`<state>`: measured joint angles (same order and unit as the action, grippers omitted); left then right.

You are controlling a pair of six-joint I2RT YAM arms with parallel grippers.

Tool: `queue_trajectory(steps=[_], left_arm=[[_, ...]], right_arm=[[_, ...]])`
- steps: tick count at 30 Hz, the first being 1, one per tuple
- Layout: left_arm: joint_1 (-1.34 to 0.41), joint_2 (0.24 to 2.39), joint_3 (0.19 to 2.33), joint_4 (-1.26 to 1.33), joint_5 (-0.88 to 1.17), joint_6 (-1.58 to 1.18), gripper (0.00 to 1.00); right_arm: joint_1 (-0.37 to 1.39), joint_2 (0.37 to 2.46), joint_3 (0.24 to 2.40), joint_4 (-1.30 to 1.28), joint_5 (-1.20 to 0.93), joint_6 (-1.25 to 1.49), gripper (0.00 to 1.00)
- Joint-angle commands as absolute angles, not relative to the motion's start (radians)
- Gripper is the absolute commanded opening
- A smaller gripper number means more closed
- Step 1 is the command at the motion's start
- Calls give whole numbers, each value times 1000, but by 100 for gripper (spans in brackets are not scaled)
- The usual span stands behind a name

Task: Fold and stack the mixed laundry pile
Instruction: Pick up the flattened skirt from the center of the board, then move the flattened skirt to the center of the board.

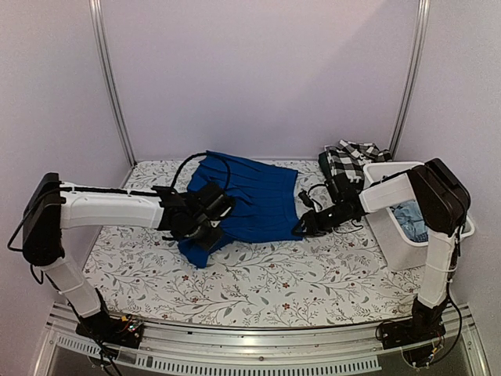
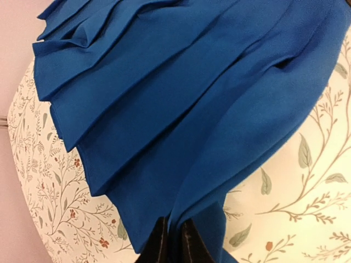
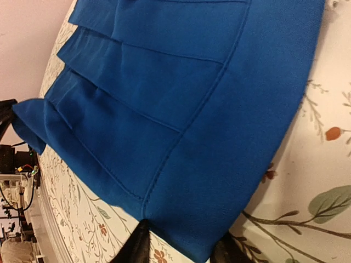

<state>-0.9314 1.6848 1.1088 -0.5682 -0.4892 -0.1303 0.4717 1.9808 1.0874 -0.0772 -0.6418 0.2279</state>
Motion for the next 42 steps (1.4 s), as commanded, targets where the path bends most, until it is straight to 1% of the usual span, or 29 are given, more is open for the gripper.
queue_trajectory(steps=[1,2,3,8,9,10,12,13,14,17,20,23,27,30,32,33,34,36,37,38,40,42], left_arm=[[-886,1628,1125,-599,-452,-25,2],[-884,1615,1127,-614,-450,-12,0],[-885,1599,1127,-629,-438,-3,0],[-950,1487,1037,-654,-329,109,1],[-969,1469,1007,-652,-315,121,7],[-986,1456,980,-642,-319,124,17],[-999,1429,928,-610,-315,116,44],[-1009,1417,916,-599,-309,110,52],[-1020,1414,923,-603,-311,100,58],[-1025,1406,931,-600,-277,69,65],[-1039,1402,918,-583,-234,49,68],[-1058,1417,896,-557,-178,63,70],[-1092,1467,873,-535,-141,92,70],[-1093,1520,866,-530,-154,110,70],[-1092,1559,868,-538,-163,120,69],[-1092,1579,870,-543,-169,125,67],[-1093,1600,871,-548,-173,130,65],[-1093,1633,873,-556,-186,139,60],[-1093,1645,870,-559,-202,144,56],[-1092,1655,868,-564,-215,149,49],[-1090,1665,870,-570,-227,154,31],[-1079,1659,874,-571,-240,149,14]], right_arm=[[477,1989,1110,-110,-769,230,11],[477,1957,1109,-125,-765,228,2],[477,1922,1103,-133,-758,229,0],[463,1738,1043,-162,-725,267,0],[459,1713,1036,-181,-720,270,0],[455,1700,1028,-197,-715,269,0],[451,1689,1007,-223,-703,262,0],[451,1688,992,-226,-701,260,0],[451,1687,976,-228,-706,262,0],[451,1702,938,-251,-705,262,0],[451,1688,879,-261,-674,270,0],[451,1664,822,-261,-646,281,0],[451,1681,786,-248,-646,288,0],[451,1691,778,-235,-638,288,0],[452,1688,780,-235,-634,291,0],[451,1685,783,-242,-637,287,2],[451,1680,786,-247,-643,281,12],[451,1629,774,-238,-638,261,38],[457,1598,770,-239,-617,239,47],[467,1549,767,-241,-580,212,53],[490,1442,732,-179,-538,167,61],[517,1367,706,-112,-507,163,65]])
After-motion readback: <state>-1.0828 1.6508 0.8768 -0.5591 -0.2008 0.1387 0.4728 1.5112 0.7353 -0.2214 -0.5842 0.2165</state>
